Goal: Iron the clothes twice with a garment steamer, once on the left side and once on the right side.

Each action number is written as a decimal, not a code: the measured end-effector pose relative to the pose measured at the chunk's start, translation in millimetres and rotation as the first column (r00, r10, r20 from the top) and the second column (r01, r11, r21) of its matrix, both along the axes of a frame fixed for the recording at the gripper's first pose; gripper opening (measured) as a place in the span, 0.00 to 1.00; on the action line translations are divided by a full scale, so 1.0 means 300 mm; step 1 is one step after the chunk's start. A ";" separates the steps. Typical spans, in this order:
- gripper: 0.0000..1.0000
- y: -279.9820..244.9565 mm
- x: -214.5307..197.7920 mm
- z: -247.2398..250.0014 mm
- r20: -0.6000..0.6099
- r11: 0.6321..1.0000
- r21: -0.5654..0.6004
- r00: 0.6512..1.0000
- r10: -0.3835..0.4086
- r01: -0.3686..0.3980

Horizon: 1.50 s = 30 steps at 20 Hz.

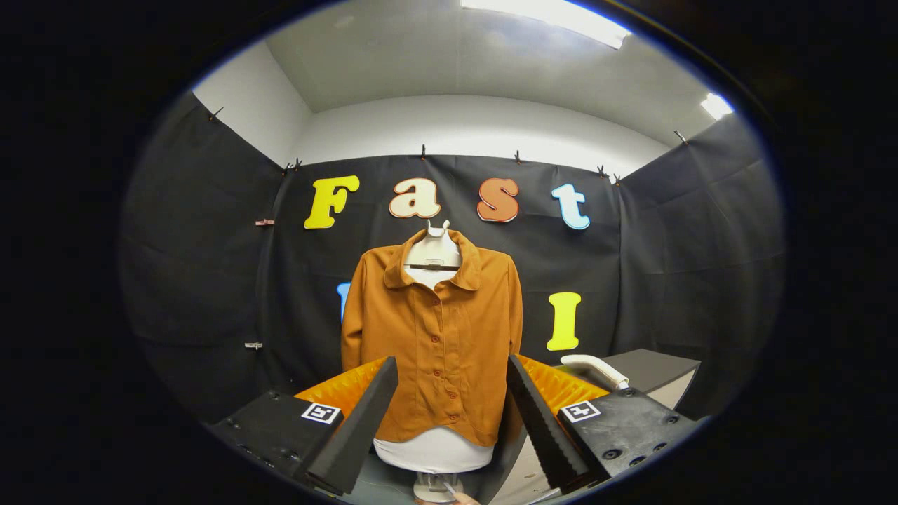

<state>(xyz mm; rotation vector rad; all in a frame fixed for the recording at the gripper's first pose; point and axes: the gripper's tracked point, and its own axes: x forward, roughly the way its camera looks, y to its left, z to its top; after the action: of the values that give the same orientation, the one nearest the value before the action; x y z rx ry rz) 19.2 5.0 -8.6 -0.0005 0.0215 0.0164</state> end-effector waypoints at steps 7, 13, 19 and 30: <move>0.98 0.037 0.020 -0.007 -0.004 1.000 -0.011 1.000 -0.027 0.027; 0.98 0.102 0.039 -0.026 -0.016 0.998 -0.027 0.998 -0.057 0.057; 0.98 0.138 0.052 -0.074 -0.042 0.994 -0.017 0.993 -0.109 0.109; 0.98 -0.002 0.186 -0.116 -0.050 0.989 -0.017 0.988 -0.147 0.147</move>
<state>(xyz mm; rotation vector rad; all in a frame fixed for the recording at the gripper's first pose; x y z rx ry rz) 75.1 4.4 -43.3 -0.0117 0.0726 -0.1313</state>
